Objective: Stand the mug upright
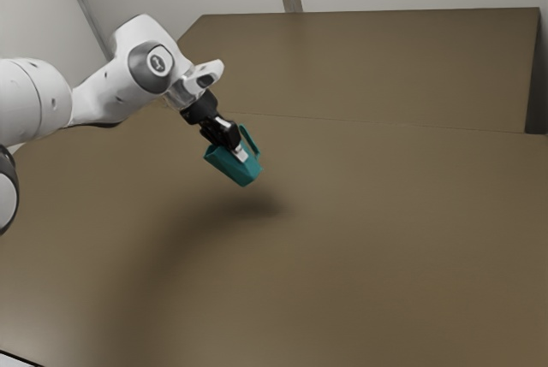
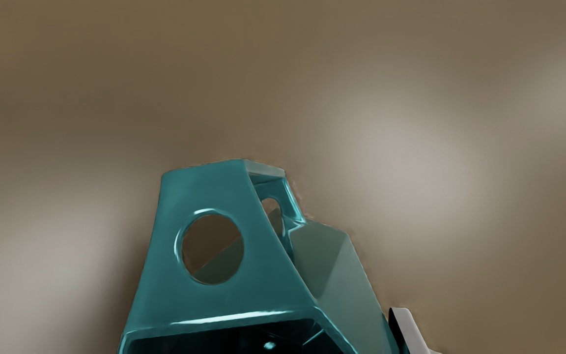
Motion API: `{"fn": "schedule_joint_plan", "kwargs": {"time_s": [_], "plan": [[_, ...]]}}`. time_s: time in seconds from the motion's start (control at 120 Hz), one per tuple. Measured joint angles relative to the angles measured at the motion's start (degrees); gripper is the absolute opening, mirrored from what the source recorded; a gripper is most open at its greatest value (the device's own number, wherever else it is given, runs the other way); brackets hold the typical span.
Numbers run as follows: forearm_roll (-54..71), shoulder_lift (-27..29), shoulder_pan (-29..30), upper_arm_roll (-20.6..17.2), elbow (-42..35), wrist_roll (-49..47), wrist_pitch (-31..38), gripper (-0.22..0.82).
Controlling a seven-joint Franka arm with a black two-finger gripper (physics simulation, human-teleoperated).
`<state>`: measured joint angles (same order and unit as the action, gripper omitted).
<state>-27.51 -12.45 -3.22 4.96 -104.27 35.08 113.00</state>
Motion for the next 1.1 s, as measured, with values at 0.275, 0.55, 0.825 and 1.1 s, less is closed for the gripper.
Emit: {"fn": "schedule_joint_plan", "kwargs": {"time_s": [0.275,0.55,0.825,1.1], "plan": [[14.5,-4.8,-1.5,-0.2,-0.9,-9.4,8.7,-0.17],[26.1,-5.0,-2.8,0.2,-2.0,-17.9,8.3,-0.17],[29.0,-5.8,-2.8,0.3,-2.0,-24.1,6.5,-0.15],[28.5,-5.8,-2.8,0.2,-2.1,-27.3,5.6,0.31]]}}
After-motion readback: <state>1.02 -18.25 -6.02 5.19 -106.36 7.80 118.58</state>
